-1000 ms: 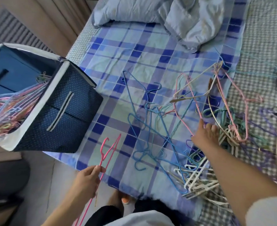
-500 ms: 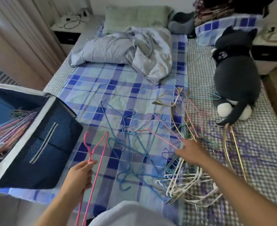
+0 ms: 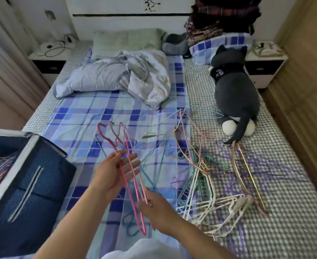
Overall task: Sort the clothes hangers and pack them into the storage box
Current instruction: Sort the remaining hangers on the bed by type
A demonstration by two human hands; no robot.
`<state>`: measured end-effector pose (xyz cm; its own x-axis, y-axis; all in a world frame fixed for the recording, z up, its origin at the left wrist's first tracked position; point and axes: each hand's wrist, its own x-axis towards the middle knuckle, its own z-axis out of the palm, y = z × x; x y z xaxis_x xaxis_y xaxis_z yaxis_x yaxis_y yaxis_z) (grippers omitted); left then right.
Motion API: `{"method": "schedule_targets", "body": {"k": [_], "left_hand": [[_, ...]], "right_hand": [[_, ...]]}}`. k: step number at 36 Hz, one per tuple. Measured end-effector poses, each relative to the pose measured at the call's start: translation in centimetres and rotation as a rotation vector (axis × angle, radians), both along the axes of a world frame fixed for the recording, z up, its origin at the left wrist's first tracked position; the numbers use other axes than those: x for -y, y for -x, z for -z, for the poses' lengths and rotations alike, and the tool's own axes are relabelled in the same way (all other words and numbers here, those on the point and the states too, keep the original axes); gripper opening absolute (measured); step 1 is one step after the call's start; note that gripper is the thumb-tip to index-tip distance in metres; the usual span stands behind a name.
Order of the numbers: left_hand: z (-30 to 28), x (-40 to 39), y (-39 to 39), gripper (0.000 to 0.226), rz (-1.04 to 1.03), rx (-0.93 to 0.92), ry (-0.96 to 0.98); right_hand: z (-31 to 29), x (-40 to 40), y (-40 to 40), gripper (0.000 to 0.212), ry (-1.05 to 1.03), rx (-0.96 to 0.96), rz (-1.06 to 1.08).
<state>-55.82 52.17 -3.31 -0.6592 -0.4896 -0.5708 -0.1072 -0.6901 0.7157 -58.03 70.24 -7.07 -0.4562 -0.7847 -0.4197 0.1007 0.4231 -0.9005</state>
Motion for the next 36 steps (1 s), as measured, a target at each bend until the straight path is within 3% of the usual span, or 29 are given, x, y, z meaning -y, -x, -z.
{"method": "schedule_targets", "body": {"k": [6, 10, 12, 14, 16, 18, 20, 23, 31, 34, 36], "left_hand": [[1.6, -0.3, 0.1, 0.012, -0.042, 0.103, -0.068], [2.9, 0.3, -1.1, 0.01, -0.086, 0.177, -0.075], [3.6, 0.6, -1.9, 0.012, -0.098, 0.236, -0.059], [4.1, 0.9, -2.5, 0.013, -0.092, 0.304, -0.02], [4.2, 1.2, -3.4, 0.013, -0.065, 0.335, 0.004], [5.1, 1.4, -4.0, 0.012, -0.045, 0.401, 0.021], [5.3, 1.2, -4.6, 0.013, -0.016, 0.454, 0.064], [5.7, 1.1, -5.2, 0.017, -0.033, 0.527, 0.119], [5.4, 1.7, -7.2, 0.027, -0.12, 0.621, 0.105], [5.1, 1.5, -7.6, 0.026, -0.119, 0.598, 0.085], [5.0, 1.4, -7.9, 0.026, -0.111, 0.58, 0.077]], "right_hand": [[1.5, -1.6, 0.8, 0.025, -0.013, 0.092, -0.138], [3.1, -2.6, 4.2, 0.054, -0.154, 0.197, -0.254], [5.6, -2.5, 7.6, 0.052, -0.216, 0.188, -0.129], [9.3, -2.4, 12.3, 0.033, -0.308, 0.146, 0.066], [11.4, -2.4, 17.1, 0.012, -0.42, 0.041, 0.302], [14.0, -2.3, 21.6, 0.009, -0.565, -0.078, 0.366], [16.8, -2.6, 25.3, 0.018, -0.671, -0.159, 0.367], [23.4, -3.0, 29.1, 0.05, -0.735, -0.167, 0.376], [24.6, -1.8, 29.3, 0.038, -0.702, 0.04, 0.372], [24.6, -1.4, 28.9, 0.044, -0.763, -0.028, 0.385], [23.9, -1.3, 28.5, 0.056, -0.845, -0.202, 0.419]]}}
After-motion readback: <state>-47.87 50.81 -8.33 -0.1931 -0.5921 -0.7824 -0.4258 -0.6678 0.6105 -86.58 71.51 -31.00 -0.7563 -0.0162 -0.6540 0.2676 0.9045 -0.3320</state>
